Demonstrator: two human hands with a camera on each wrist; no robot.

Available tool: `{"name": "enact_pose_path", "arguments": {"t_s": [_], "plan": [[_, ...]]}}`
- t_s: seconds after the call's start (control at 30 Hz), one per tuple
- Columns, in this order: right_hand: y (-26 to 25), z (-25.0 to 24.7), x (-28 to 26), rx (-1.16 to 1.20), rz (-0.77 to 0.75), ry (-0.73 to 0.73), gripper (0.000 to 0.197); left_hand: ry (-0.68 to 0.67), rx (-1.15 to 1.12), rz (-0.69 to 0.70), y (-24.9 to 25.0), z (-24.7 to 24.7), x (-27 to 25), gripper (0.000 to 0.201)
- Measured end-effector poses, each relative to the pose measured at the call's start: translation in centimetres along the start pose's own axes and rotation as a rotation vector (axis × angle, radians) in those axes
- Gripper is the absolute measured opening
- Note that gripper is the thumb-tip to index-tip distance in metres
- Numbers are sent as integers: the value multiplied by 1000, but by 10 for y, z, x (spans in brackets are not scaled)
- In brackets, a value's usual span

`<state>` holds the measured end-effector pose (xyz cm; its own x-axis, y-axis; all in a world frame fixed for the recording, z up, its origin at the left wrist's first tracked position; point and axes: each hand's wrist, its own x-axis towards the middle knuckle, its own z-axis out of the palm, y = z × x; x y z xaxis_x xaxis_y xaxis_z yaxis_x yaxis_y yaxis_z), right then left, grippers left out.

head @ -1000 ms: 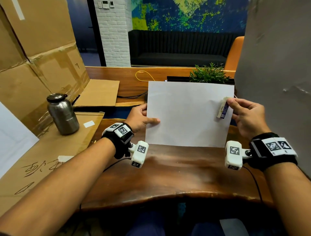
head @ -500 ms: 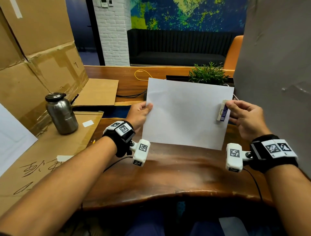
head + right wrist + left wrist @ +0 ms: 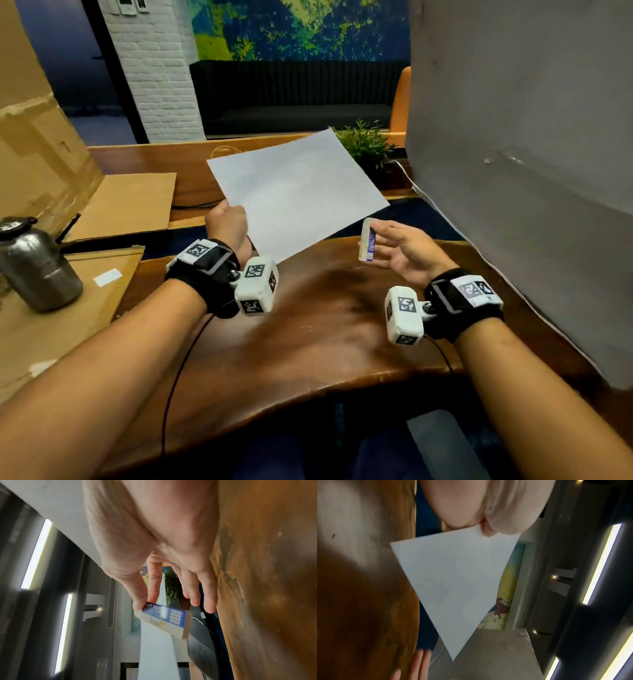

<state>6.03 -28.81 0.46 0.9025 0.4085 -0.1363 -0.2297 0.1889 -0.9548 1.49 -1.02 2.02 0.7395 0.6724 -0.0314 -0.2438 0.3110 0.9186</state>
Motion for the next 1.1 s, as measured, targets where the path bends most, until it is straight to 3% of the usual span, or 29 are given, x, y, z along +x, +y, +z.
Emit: {"name": "enact_pose_path", "arguments": {"t_s": [0.13,0.3,0.33,0.47,0.53,0.6,0.7,0.77,0.87,0.97,1.1], "plan": [[0,10,0,86,6,36,21,-27,-13,-60,-22,32,-18,36],[-12,-7,7,-36,9,287,26,-219,246,-14,-52,58,-26,35],[-13,-17,10,-78,25,325,27,-258,285,-10,-56,59,-25,46],[-17,-64,23,-259,171,348,25,-299,419,-28,-74,55,-3,122],[-20,-83,32,-358,258,353,23,-366,532,14,-85,56,4,129],[-24,-98,42,-467,321,364,19,-464,667,53,-87,65,-4,117],[-29,-115,61,-648,326,372,23,-532,867,19,-95,84,-17,50],[-29,-125,78,-860,262,366,22,-528,900,-44,-105,97,-22,19],[-28,-122,89,-1262,146,443,22,-590,832,-158,-116,121,-30,13],[-23,-112,95,-1375,119,294,19,-665,741,-300,-123,144,-42,13],[-5,-114,105,-1454,151,165,24,-732,837,-352,-135,157,-50,19]]}}
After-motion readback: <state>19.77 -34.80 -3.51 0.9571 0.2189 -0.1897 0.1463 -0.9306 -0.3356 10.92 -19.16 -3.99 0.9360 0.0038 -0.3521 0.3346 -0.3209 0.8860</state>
